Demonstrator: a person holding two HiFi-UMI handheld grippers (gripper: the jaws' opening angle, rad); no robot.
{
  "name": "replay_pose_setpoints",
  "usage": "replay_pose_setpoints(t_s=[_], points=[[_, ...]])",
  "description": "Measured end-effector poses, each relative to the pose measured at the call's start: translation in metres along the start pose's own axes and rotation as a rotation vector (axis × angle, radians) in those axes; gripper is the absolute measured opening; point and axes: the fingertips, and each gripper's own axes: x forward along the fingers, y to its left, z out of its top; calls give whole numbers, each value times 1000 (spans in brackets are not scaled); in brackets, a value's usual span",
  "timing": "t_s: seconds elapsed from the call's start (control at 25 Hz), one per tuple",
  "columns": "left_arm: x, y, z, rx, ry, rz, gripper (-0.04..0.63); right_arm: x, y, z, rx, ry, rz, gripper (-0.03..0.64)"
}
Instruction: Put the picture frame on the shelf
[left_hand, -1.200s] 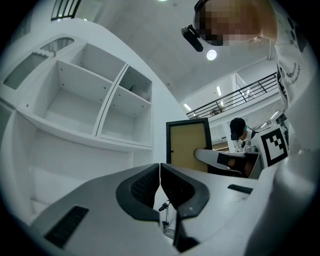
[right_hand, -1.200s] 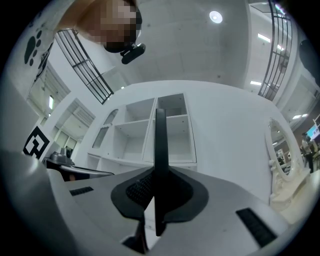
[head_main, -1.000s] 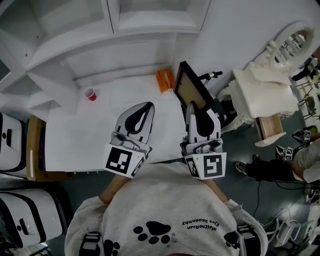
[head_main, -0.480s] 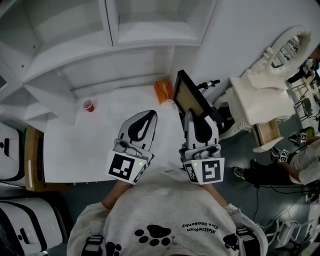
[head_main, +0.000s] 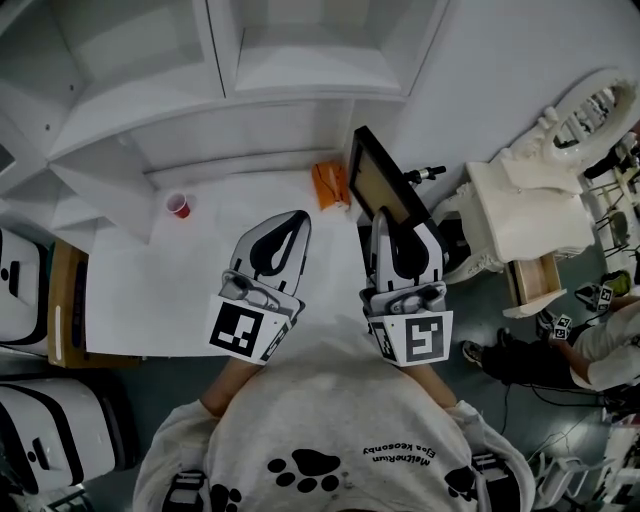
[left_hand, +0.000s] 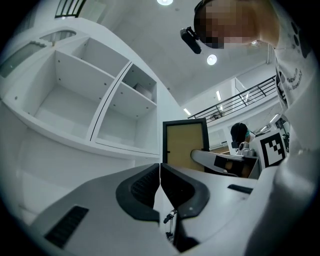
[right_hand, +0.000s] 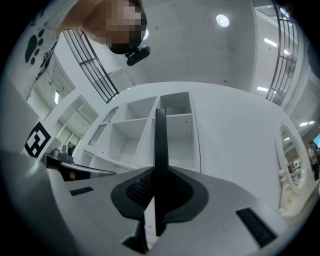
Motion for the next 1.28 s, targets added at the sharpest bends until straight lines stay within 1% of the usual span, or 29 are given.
replay_pose_setpoints(t_s=[0.4,0.6,1.04,1.2,1.28], points=[[21,13,24,35,-49,-16,23,22,-5,8,-53,-39,37,63],[27,18,37,58,-69,-20,23,34,-4,18,-122,-66,56,63],[33,32,56,107,-87,1,23,55,-7,35,-207,-111,83,63],[37,37,63,119,-93,-4,23,68,-9,49,-189,-136,64,63],[40,40,68,130,-95,-8,23,74,-10,54,-202,-148,65,63]])
